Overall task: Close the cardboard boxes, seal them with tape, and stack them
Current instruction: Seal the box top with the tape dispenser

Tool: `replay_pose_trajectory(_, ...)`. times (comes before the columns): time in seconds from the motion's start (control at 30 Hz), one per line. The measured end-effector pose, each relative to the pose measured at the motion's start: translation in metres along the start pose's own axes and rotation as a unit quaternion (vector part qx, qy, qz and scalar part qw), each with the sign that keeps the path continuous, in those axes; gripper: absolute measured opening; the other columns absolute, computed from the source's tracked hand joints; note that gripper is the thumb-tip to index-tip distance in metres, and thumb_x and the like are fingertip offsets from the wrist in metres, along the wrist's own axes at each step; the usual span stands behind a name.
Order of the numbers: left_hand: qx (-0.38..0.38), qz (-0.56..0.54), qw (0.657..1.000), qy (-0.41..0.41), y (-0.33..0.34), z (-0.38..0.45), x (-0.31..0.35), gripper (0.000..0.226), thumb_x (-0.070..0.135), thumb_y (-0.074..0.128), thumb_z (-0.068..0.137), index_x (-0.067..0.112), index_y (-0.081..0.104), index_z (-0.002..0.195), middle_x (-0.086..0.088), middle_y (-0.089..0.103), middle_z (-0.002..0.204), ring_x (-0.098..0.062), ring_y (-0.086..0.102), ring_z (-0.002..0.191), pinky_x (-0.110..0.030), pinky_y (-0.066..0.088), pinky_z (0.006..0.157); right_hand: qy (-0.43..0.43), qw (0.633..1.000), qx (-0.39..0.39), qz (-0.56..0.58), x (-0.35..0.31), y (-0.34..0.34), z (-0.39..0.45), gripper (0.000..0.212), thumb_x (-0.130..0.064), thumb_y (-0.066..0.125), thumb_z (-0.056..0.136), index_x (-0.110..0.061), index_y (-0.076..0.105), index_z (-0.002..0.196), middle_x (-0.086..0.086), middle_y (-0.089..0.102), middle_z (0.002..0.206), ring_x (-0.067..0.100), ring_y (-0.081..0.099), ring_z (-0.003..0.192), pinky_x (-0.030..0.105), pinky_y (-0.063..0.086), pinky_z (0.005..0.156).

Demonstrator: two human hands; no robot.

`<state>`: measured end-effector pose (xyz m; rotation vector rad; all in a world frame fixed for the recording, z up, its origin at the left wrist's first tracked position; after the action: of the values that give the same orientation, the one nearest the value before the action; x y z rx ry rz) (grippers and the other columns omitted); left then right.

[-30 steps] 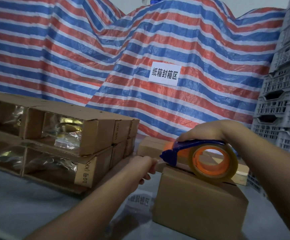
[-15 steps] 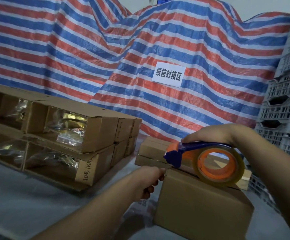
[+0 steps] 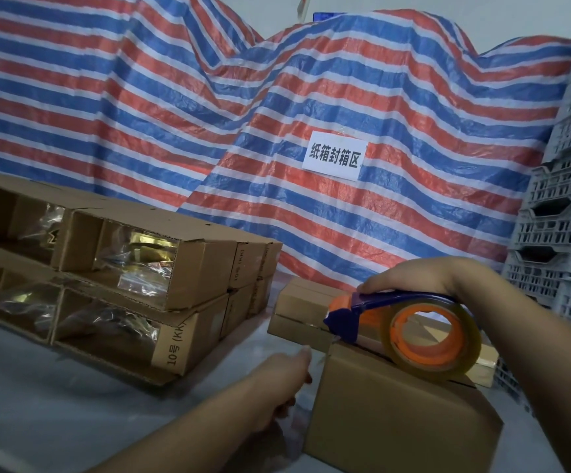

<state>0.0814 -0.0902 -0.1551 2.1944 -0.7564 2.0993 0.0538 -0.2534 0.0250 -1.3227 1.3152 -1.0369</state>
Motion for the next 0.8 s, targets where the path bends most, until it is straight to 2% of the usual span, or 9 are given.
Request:
replay_pose_trajectory(0.07, 0.013, -0.054, 0.992, 0.115, -0.001, -0.006, 0.012, 0.041, 0.063, 0.027, 0.098, 0.040, 0.059, 0.108, 0.017, 0.056, 0.102, -0.001, 0.053, 0.096, -0.023, 0.041, 0.080, -0.004, 1.000, -0.005, -0.010, 0.001, 0.000, 0.001, 0.022, -0.048, 0.043, 0.104, -0.036, 0.058, 0.114, -0.013, 0.075, 0.086, 0.006, 0.072, 0.081, 0.017, 0.055, 0.072)
replay_pose_trajectory(0.17, -0.129, -0.054, 0.966, 0.218, 0.002, -0.025, 0.026, 0.042, 0.087, 0.039, 0.076, 0.075, 0.036, 0.115, 0.044, 0.040, 0.109, 0.015, 0.036, 0.110, -0.016, 0.028, 0.095, -0.022, 0.998, 0.000, -0.059, 0.002, -0.002, 0.002, 0.008, -0.040, 0.049, 0.103, -0.041, 0.054, 0.110, -0.011, 0.072, 0.093, 0.006, 0.071, 0.086, 0.013, 0.052, 0.071)
replay_pose_trajectory(0.27, -0.181, -0.030, 0.944, 0.274, 0.008, -0.025, 0.027, 0.058, 0.079, 0.061, 0.067, 0.071, 0.035, 0.117, 0.033, 0.046, 0.131, 0.006, 0.045, 0.121, -0.024, 0.041, 0.105, -0.045, 0.996, -0.014, -0.073, 0.001, 0.000, 0.003, 0.017, -0.044, 0.050, 0.099, -0.040, 0.052, 0.116, -0.010, 0.069, 0.102, 0.010, 0.069, 0.089, 0.016, 0.053, 0.075)
replay_pose_trajectory(0.33, -0.163, -0.048, 0.944, 0.284, 0.010, -0.019, 0.027, 0.064, 0.071, 0.069, 0.067, 0.059, 0.042, 0.123, 0.025, 0.057, 0.128, 0.000, 0.055, 0.119, -0.029, 0.047, 0.103, -0.032, 0.999, -0.004, 0.018, 0.004, 0.001, 0.006, 0.025, -0.045, 0.049, 0.099, -0.028, 0.058, 0.116, -0.004, 0.070, 0.100, 0.012, 0.068, 0.085, 0.019, 0.056, 0.075)
replay_pose_trajectory(0.43, -0.066, 0.032, 0.945, 0.320, 0.008, -0.018, 0.025, 0.052, 0.076, 0.061, 0.070, 0.057, 0.050, 0.116, 0.032, 0.060, 0.114, 0.010, 0.057, 0.107, -0.022, 0.051, 0.093, 0.000, 1.000, -0.008, 0.024, 0.004, 0.002, 0.009, 0.032, -0.046, 0.047, 0.102, -0.023, 0.059, 0.121, -0.001, 0.073, 0.094, 0.016, 0.071, 0.082, 0.018, 0.056, 0.072)
replay_pose_trajectory(0.5, 0.023, 0.147, 0.922, 0.357, 0.004, -0.018, 0.025, 0.055, 0.084, 0.050, 0.071, 0.055, 0.049, 0.118, 0.030, 0.056, 0.115, 0.011, 0.053, 0.104, -0.021, 0.048, 0.090, 0.000, 1.000, 0.002, 0.012, 0.000, 0.000, 0.008, 0.033, -0.047, 0.049, 0.100, -0.026, 0.056, 0.125, 0.000, 0.072, 0.105, 0.021, 0.070, 0.093, 0.019, 0.054, 0.078)
replay_pose_trajectory(0.6, 0.081, 0.247, 0.880, 0.397, 0.001, -0.018, 0.030, 0.061, 0.086, 0.039, 0.076, 0.050, 0.048, 0.123, 0.028, 0.053, 0.117, 0.010, 0.050, 0.102, -0.018, 0.044, 0.084, 0.057, 0.995, -0.020, 0.078, -0.004, -0.004, 0.004, 0.037, -0.053, 0.049, 0.100, -0.021, 0.060, 0.115, -0.002, 0.072, 0.085, 0.010, 0.067, 0.073, 0.019, 0.053, 0.069)
replay_pose_trajectory(0.73, 0.091, 0.307, 0.857, 0.404, -0.003, -0.011, 0.030, 0.070, 0.086, 0.032, 0.078, 0.048, 0.042, 0.136, 0.022, 0.047, 0.142, 0.004, 0.038, 0.131, -0.026, 0.037, 0.103, 0.102, 0.991, -0.045, 0.080, 0.005, -0.009, -0.009, 0.041, -0.055, 0.047, 0.100, -0.017, 0.061, 0.108, -0.005, 0.067, 0.067, 0.005, 0.061, 0.055, 0.016, 0.050, 0.057)
replay_pose_trajectory(0.8, 0.092, 0.328, 0.858, 0.384, -0.004, -0.009, 0.028, 0.078, 0.088, 0.028, 0.076, 0.046, 0.037, 0.141, 0.021, 0.041, 0.148, 0.004, 0.026, 0.139, -0.023, 0.027, 0.101, 0.113, 0.989, -0.037, 0.084, 0.019, -0.013, -0.026, 0.041, -0.055, 0.045, 0.101, -0.018, 0.062, 0.110, -0.003, 0.069, 0.071, 0.006, 0.062, 0.059, 0.018, 0.052, 0.061)
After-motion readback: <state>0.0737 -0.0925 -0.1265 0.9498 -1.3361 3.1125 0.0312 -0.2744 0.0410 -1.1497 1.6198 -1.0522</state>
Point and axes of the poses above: each hand's wrist, its own z-axis towards the middle knuckle, its own y-axis out of the palm, x = y × z, the point moved 3 cm from there along z, towards the middle knuckle
